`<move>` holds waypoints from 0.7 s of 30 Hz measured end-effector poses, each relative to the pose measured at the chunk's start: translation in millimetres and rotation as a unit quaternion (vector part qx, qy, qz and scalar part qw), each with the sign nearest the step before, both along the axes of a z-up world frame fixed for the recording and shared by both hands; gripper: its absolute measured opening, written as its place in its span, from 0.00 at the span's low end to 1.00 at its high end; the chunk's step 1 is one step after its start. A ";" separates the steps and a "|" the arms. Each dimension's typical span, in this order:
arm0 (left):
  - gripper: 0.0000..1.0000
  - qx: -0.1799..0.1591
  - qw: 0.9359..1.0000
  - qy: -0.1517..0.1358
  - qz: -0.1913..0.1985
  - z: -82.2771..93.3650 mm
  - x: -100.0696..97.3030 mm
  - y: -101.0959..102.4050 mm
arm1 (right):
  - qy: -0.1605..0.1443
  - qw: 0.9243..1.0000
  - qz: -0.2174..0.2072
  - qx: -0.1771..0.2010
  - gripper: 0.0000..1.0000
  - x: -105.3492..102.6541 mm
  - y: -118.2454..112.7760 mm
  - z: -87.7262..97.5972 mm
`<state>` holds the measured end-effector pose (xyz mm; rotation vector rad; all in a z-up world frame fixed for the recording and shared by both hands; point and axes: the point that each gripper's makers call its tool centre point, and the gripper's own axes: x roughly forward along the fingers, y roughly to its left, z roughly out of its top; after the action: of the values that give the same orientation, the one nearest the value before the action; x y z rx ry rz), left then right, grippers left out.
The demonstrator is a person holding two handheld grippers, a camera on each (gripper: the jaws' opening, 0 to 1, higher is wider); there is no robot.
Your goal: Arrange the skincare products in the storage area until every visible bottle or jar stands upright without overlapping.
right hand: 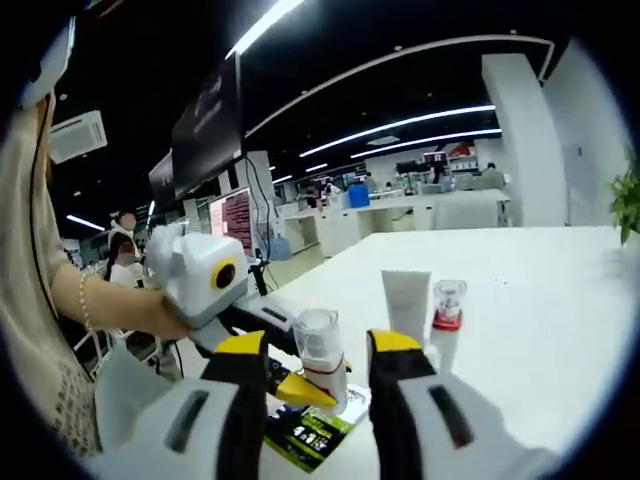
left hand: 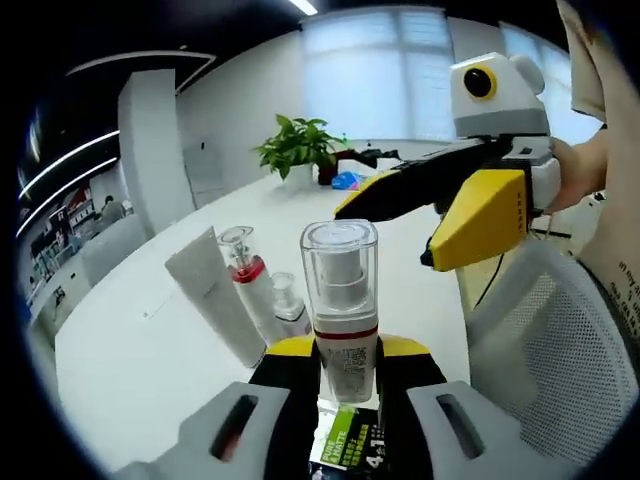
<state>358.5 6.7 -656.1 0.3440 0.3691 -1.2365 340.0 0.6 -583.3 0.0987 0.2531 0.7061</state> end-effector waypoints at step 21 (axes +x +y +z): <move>0.17 -0.052 0.999 0.002 -0.011 -52.7 49.8 -34.7 | 0.056 0.992 -0.112 -0.021 0.49 13.5 -78.4 -50.2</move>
<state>408.4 -28.0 -708.7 0.2577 0.3034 -1.2728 353.5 -77.8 -633.6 0.1247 0.3584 0.4731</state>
